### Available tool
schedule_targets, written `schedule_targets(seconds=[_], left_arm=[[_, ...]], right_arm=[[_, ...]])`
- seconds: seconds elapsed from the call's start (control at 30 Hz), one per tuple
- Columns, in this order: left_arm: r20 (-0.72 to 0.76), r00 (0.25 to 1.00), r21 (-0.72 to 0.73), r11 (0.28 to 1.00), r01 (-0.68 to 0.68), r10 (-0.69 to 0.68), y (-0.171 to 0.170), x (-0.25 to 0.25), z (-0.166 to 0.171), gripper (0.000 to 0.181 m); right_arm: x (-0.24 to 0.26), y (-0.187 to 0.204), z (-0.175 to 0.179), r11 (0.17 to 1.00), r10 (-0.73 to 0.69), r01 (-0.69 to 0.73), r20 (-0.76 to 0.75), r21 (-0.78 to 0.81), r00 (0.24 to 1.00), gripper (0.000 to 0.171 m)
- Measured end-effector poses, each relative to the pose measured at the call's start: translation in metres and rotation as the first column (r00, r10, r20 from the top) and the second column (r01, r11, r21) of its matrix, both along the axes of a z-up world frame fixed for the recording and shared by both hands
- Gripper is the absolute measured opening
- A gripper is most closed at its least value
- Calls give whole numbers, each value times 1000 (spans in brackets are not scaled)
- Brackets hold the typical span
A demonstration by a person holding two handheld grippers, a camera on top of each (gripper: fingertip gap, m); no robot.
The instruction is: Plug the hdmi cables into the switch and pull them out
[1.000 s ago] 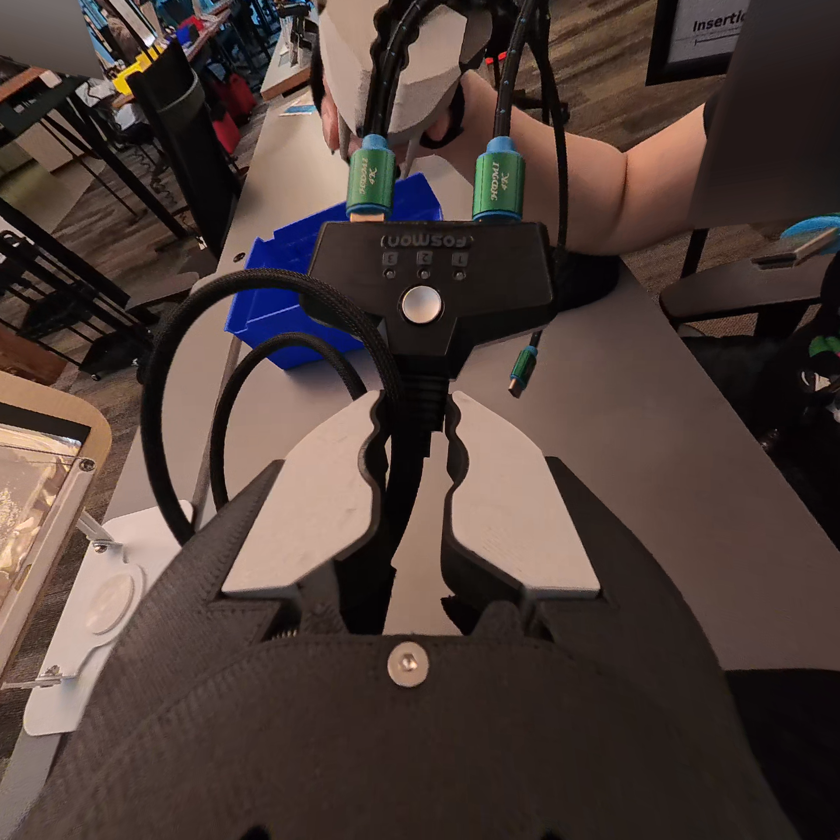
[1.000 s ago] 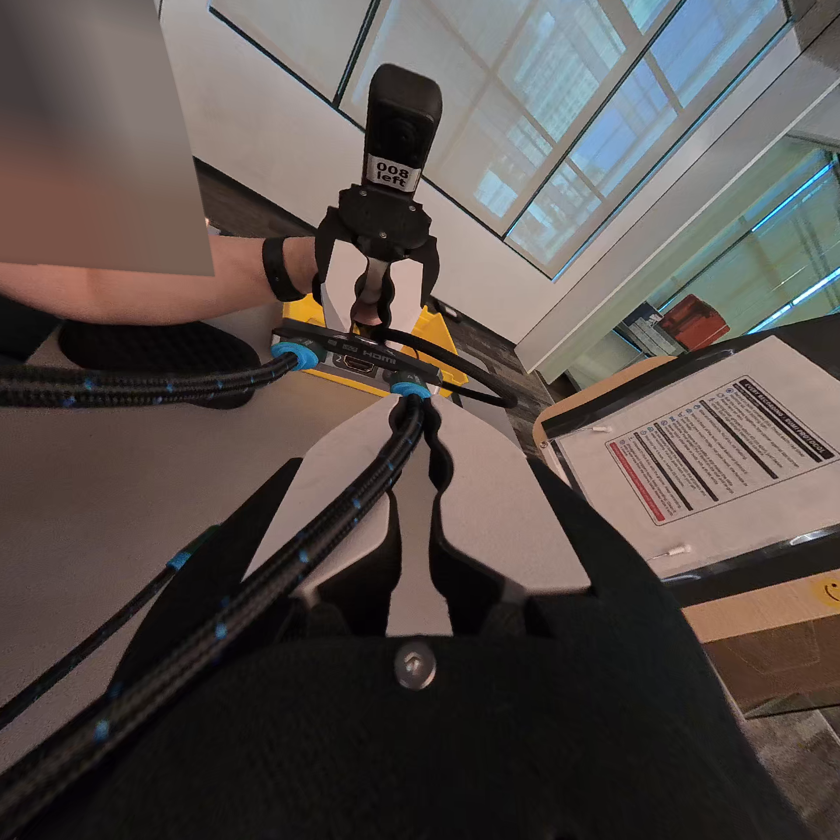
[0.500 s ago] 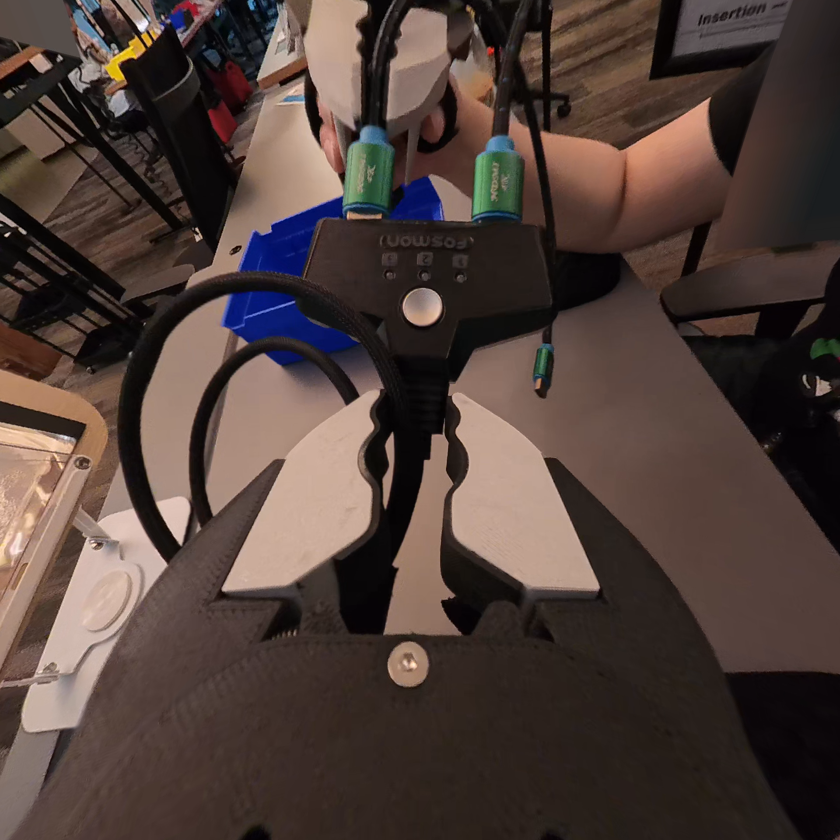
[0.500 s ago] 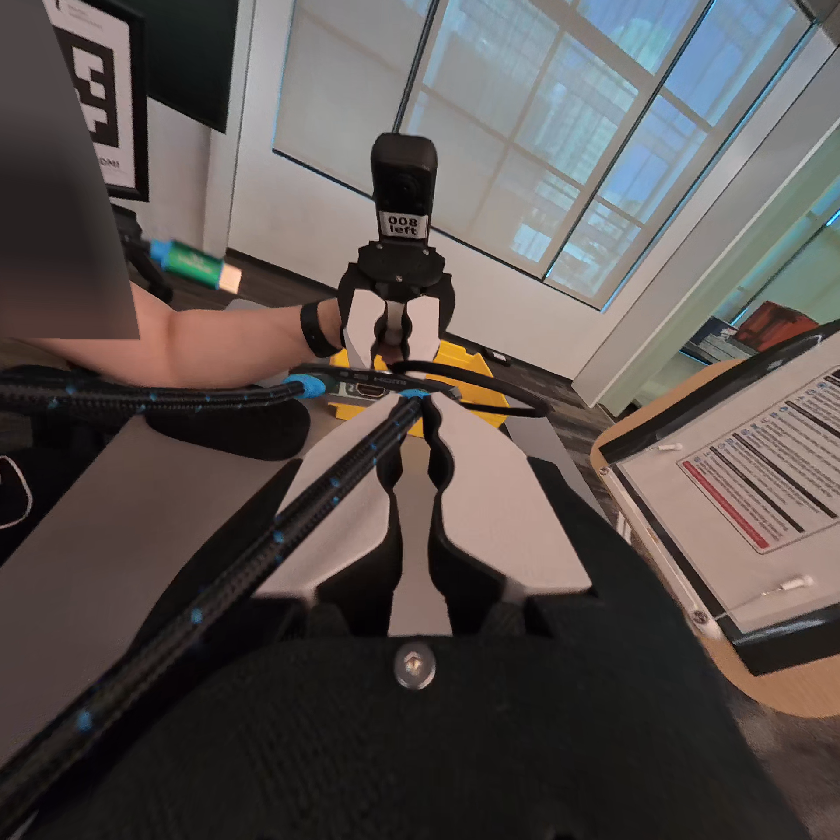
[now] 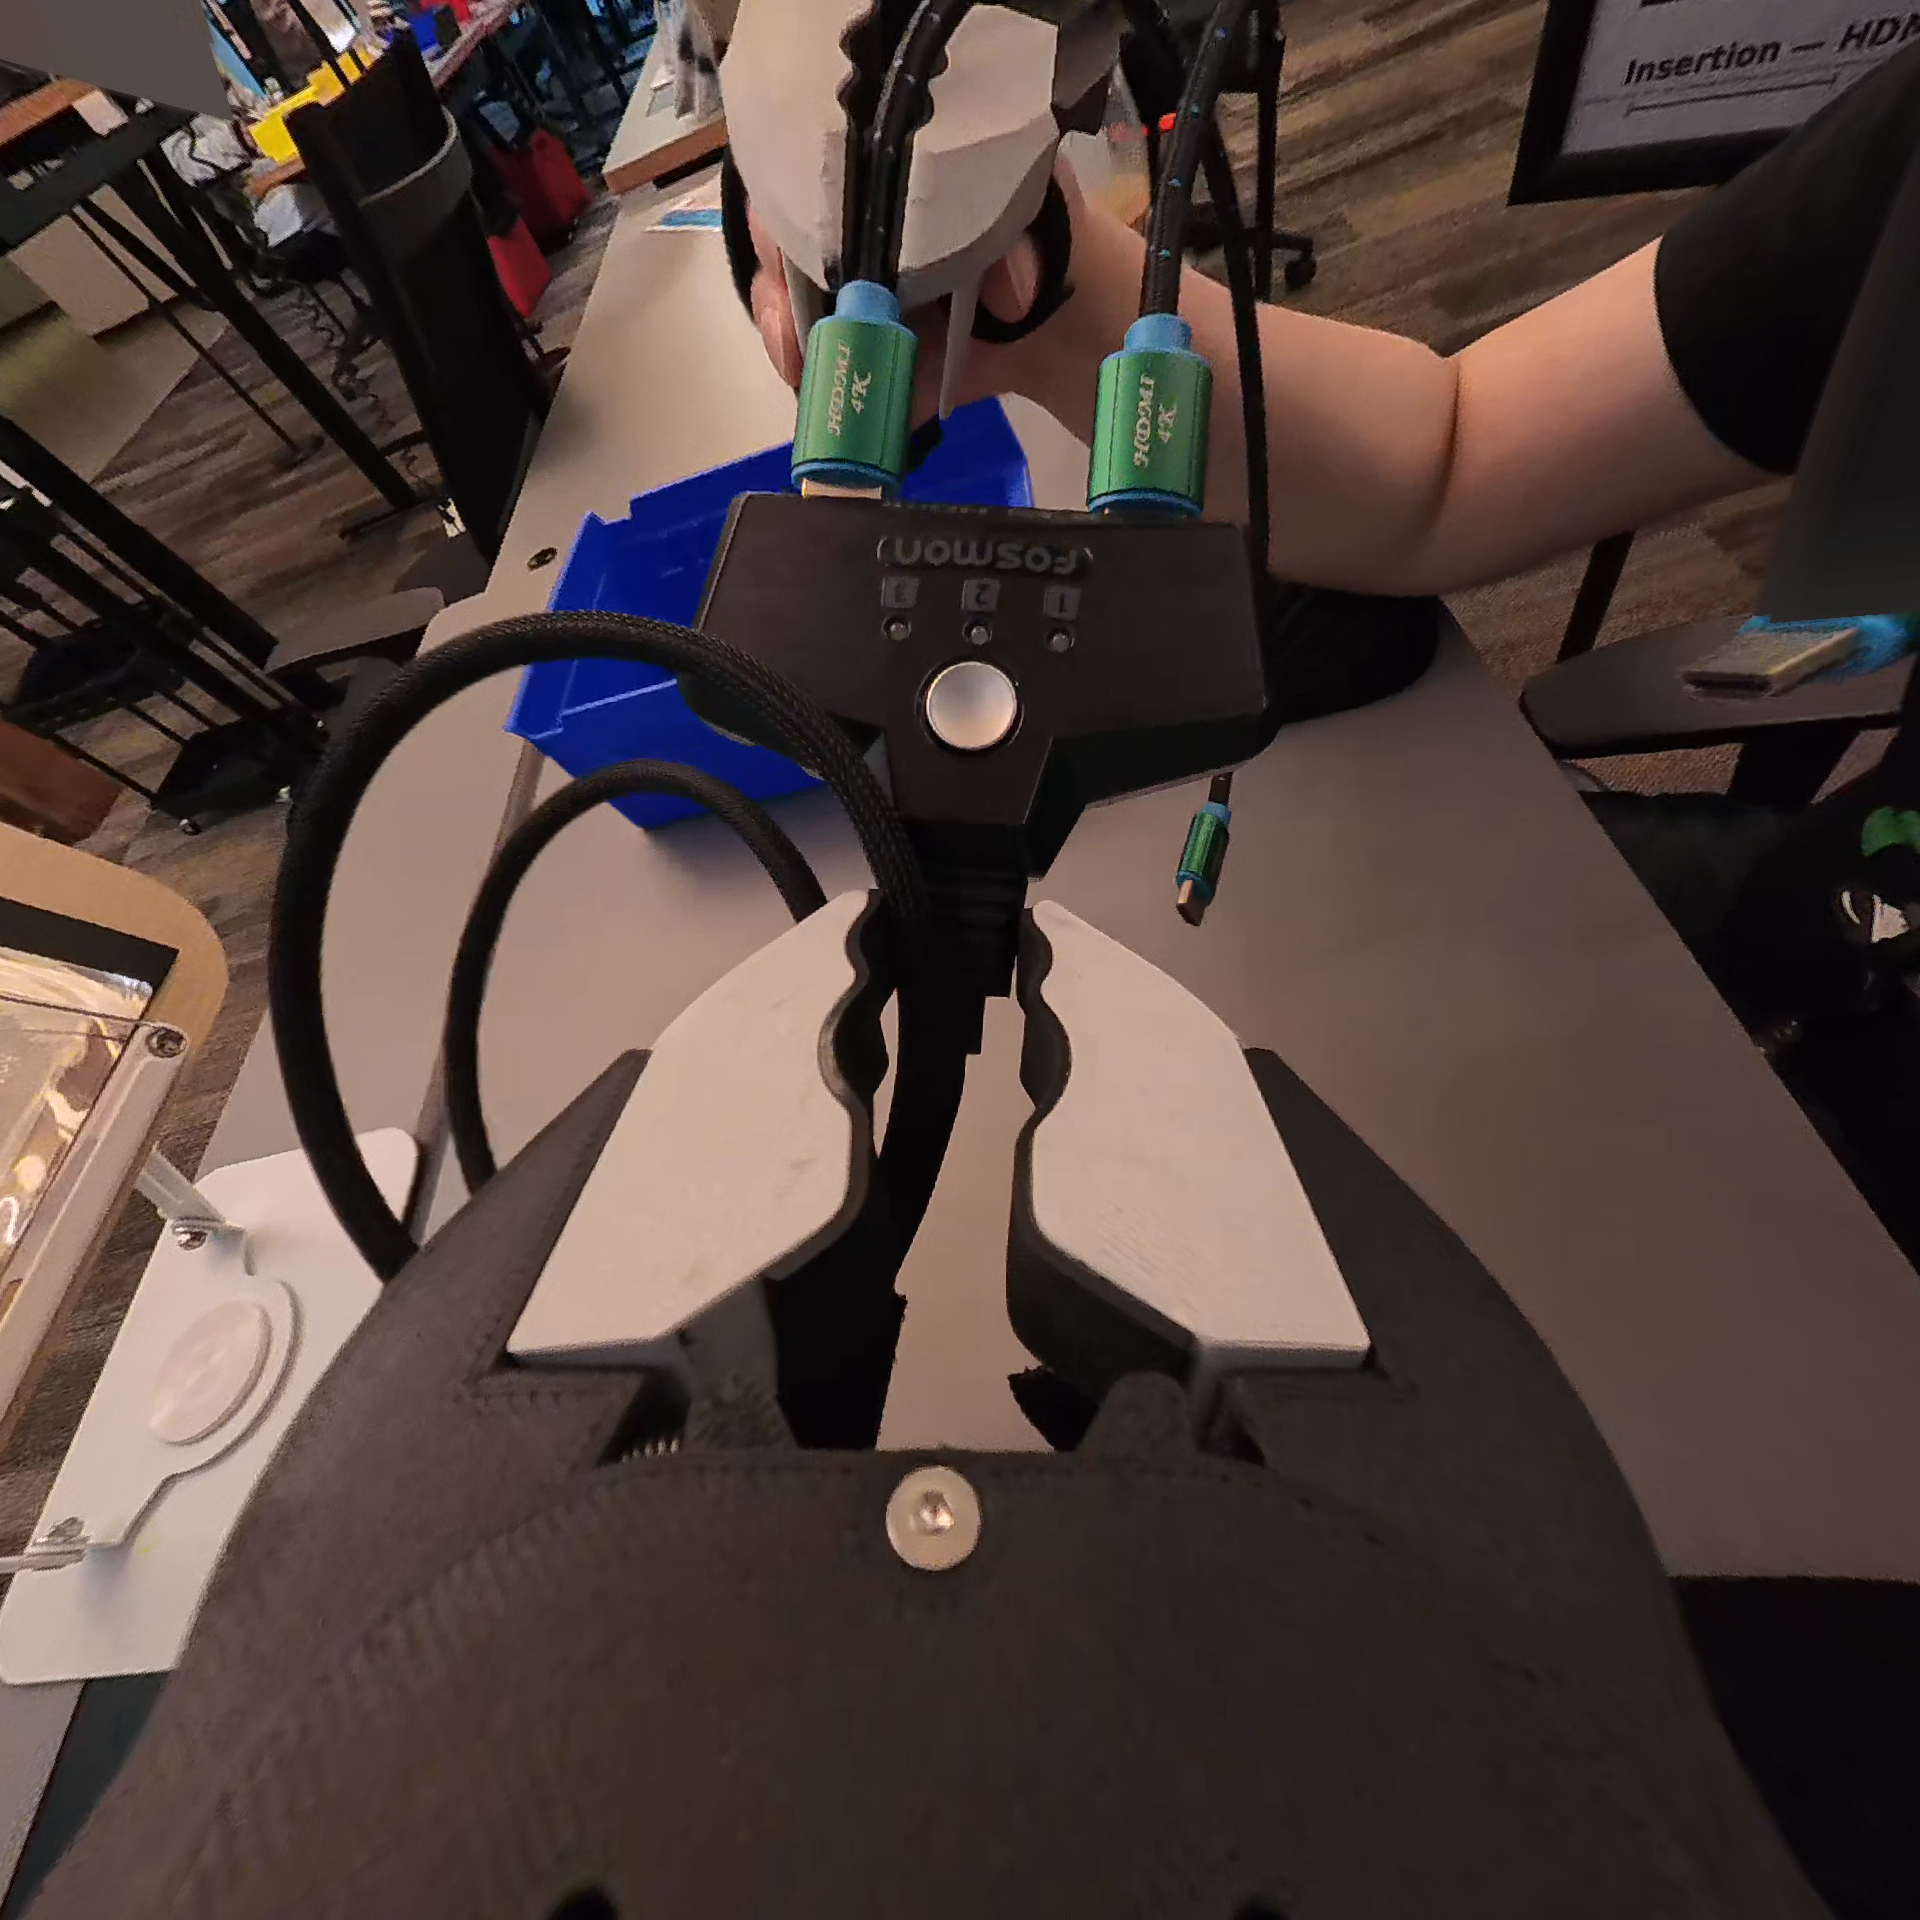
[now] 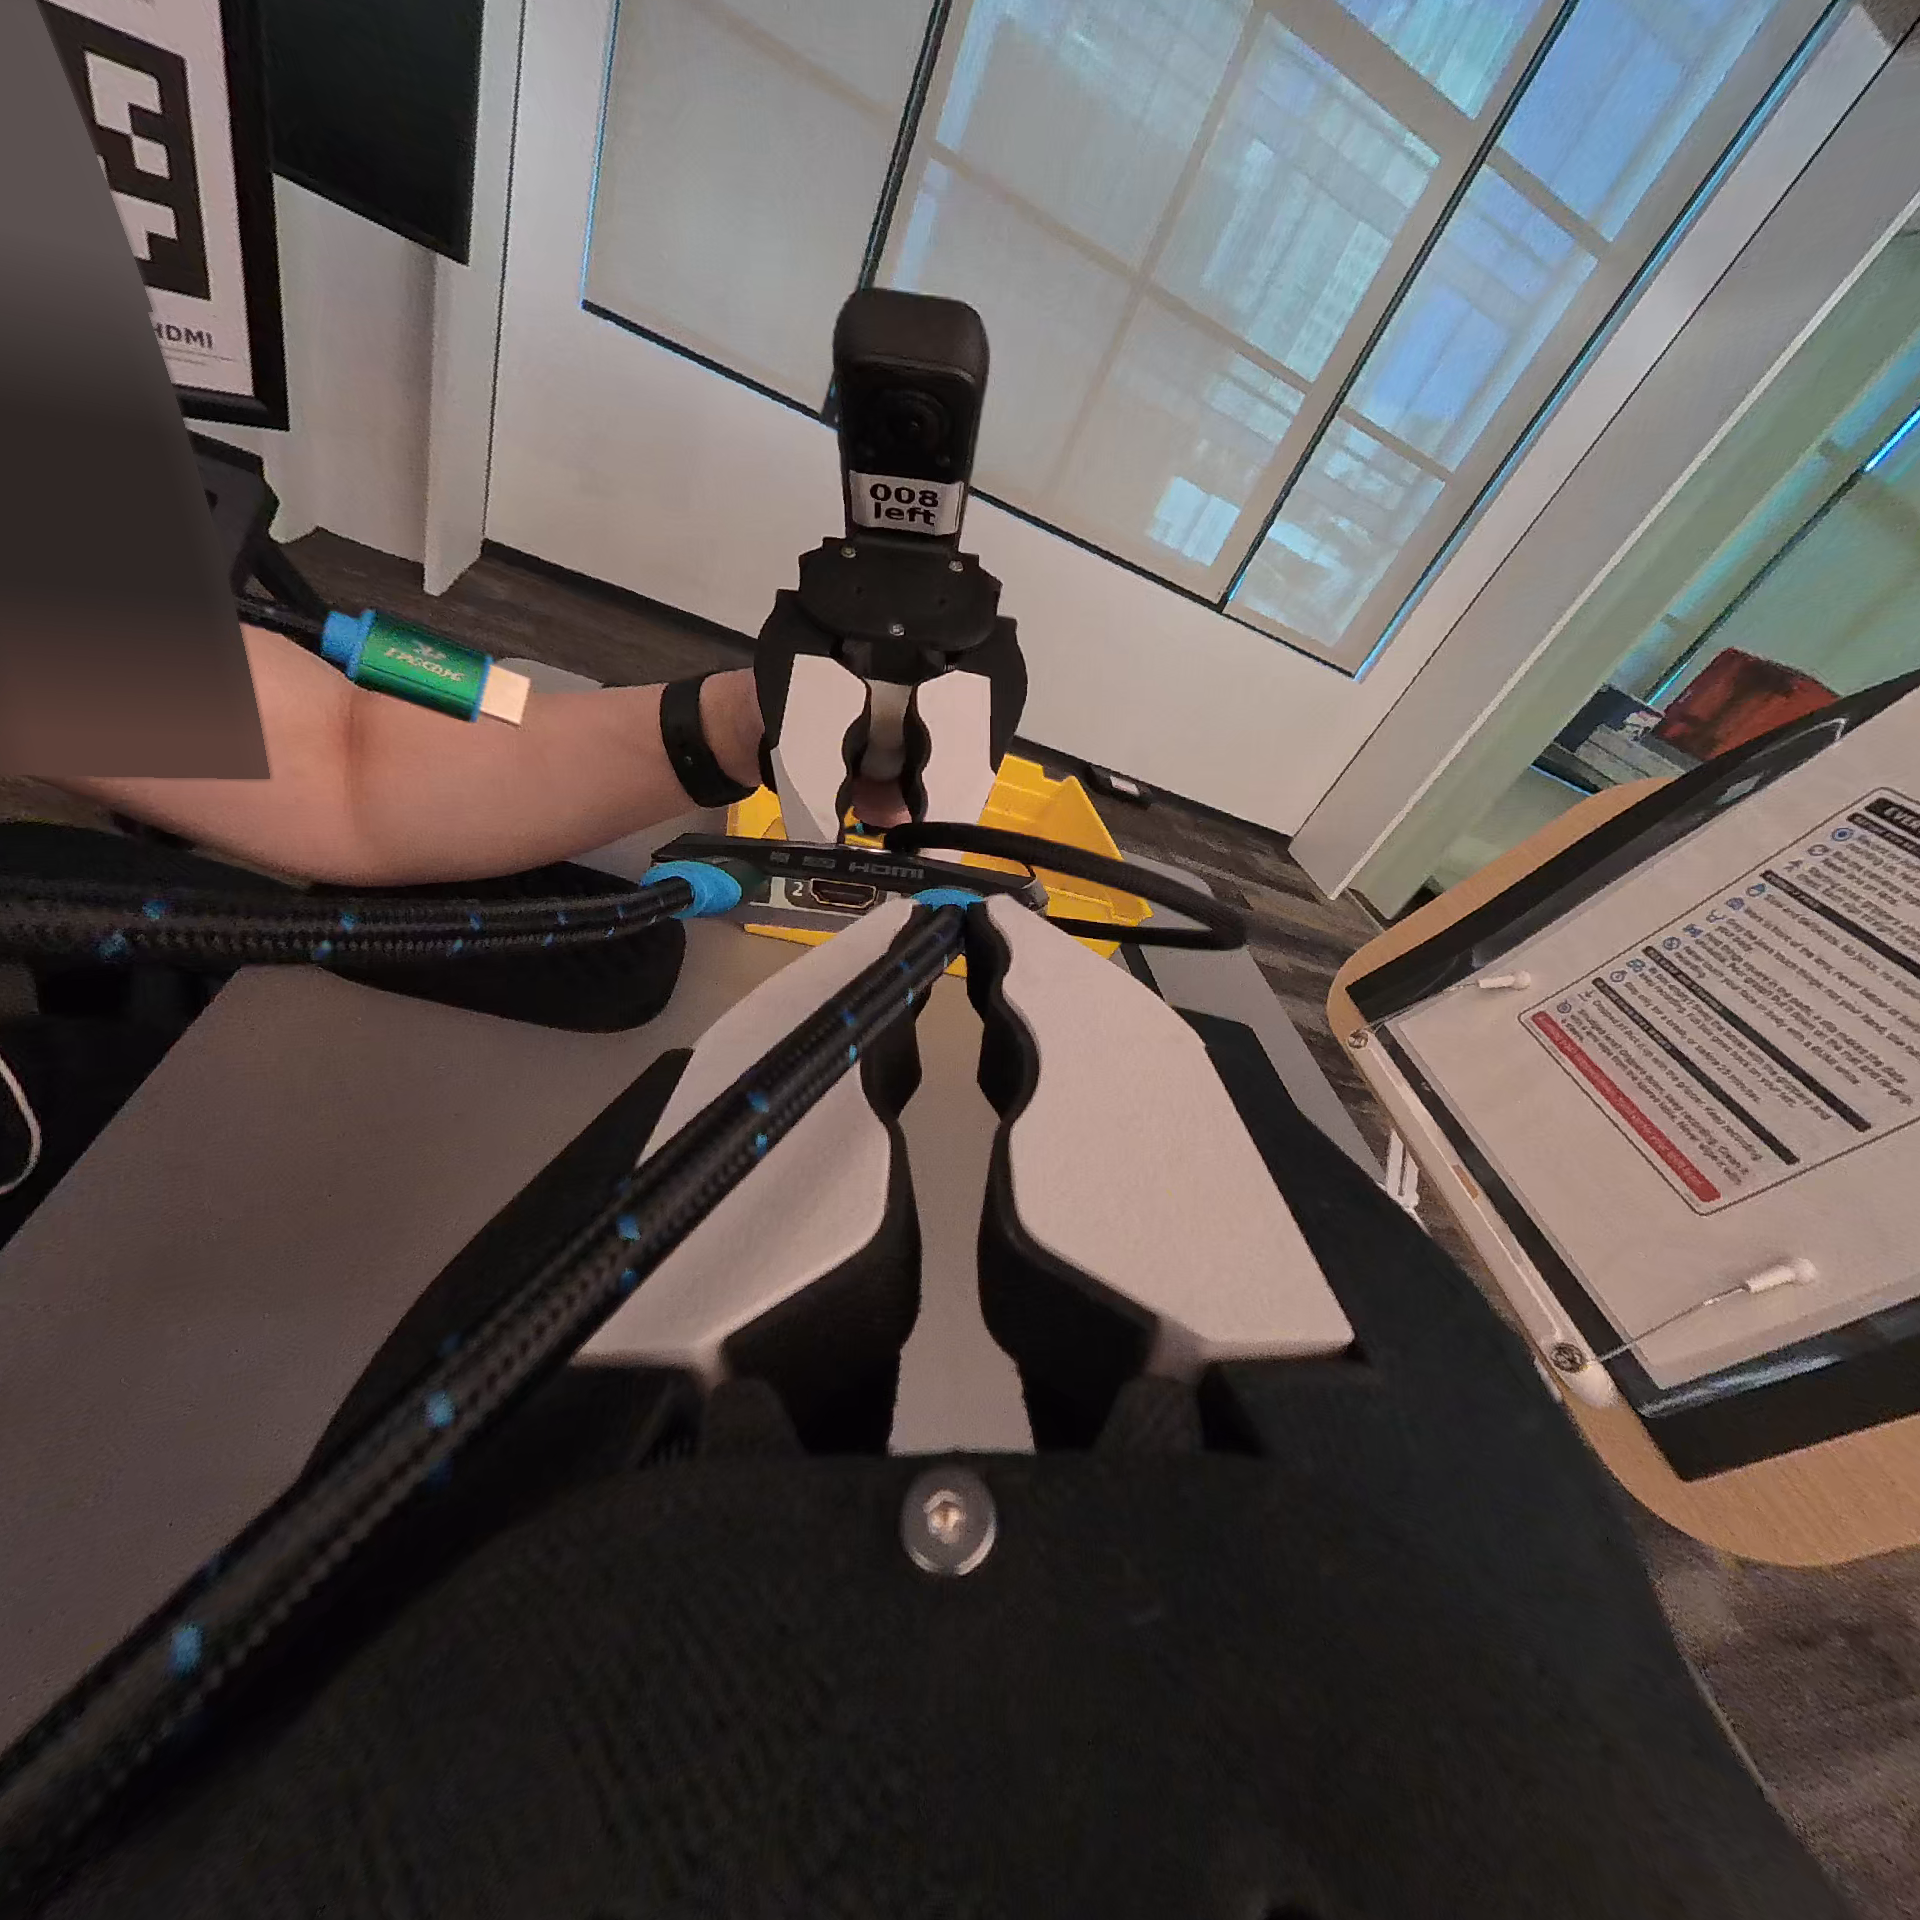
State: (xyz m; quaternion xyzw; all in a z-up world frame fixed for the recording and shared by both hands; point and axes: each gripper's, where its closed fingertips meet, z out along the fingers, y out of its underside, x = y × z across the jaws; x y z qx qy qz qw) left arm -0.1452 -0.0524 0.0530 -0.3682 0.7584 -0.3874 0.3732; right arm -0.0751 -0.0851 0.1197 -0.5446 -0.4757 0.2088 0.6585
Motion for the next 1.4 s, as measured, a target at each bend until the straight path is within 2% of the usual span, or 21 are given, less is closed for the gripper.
schedule_targets(seconds=[0.63,0.9,1.13,1.4], left_arm=[[48,997,3,999,53,-53,-13,-8,16,21],[36,998,9,999,54,-54,-14,-8,15,21],[69,992,-32,994,104,-102,-21,-12,22,21],[80,993,-27,995,92,-89,-20,-11,24,21]], right_arm=[[-5,-12,9,993,119,-116,-101,27,988,8],[-5,-12,5,993,115,-113,-69,31,991,8],[-6,-19,6,982,189,-186,-107,38,976,8],[-5,-18,7,984,176,-171,-114,52,978,9]])
